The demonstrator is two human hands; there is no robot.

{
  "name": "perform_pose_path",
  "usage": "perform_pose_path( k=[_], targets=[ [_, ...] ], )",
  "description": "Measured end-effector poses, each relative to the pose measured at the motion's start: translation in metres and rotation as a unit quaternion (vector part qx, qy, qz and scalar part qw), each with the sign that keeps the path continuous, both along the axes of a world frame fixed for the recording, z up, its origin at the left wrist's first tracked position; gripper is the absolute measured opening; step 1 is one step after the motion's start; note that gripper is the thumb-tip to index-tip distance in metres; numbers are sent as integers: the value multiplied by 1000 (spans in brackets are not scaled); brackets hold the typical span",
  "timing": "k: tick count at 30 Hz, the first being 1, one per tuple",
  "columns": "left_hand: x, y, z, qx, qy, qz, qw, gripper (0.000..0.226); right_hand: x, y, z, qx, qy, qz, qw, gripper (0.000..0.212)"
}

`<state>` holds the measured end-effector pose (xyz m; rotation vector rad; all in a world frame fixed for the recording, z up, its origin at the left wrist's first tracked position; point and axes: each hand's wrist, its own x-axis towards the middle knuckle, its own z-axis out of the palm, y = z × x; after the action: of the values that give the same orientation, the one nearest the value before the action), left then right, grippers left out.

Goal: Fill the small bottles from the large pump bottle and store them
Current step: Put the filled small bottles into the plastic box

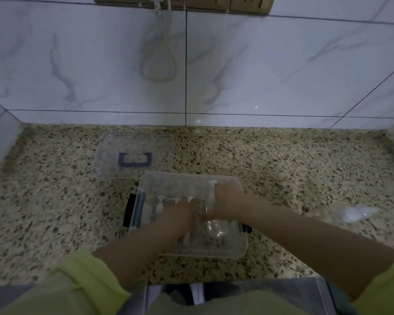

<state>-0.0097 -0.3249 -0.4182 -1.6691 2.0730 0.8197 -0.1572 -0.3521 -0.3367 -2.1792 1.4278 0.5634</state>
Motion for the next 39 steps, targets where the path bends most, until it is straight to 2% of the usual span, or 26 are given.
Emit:
perform_pose_path(
  k=[3, 10, 16, 21, 25, 32, 36, 39],
  targets=[
    [9, -4, -3, 33, 14, -28, 999, 64, 10, 6, -11, 67, 4, -69, 995, 83],
    [20, -3, 6, 40, -5, -80, 996, 34, 22, 11, -35, 146, 16, -146, 978, 69],
    [23, 3, 10, 41, 2, -111, 993, 28, 19, 11, -72, 148, 2, -216, 965, 43],
    [23, 8, 9, -15, 24, -117, 993, 47, 17, 13, -76, 162, -19, -244, 956, 38],
    [26, 10, 4, -42, 49, -150, 987, 52, 17, 15, -78, 165, -29, -249, 954, 32],
    [31, 6, -1, -40, 38, -168, 984, 52, 18, 22, -76, 177, -36, -260, 949, 36],
    [38, 0, -6, 11, 84, -169, 982, 50, 28, 18, -76, 258, 74, -267, 926, 45],
    [42, -2, -13, 41, 102, -161, 981, 51, 31, 18, -72, 251, 67, -293, 920, 50]
  ],
)
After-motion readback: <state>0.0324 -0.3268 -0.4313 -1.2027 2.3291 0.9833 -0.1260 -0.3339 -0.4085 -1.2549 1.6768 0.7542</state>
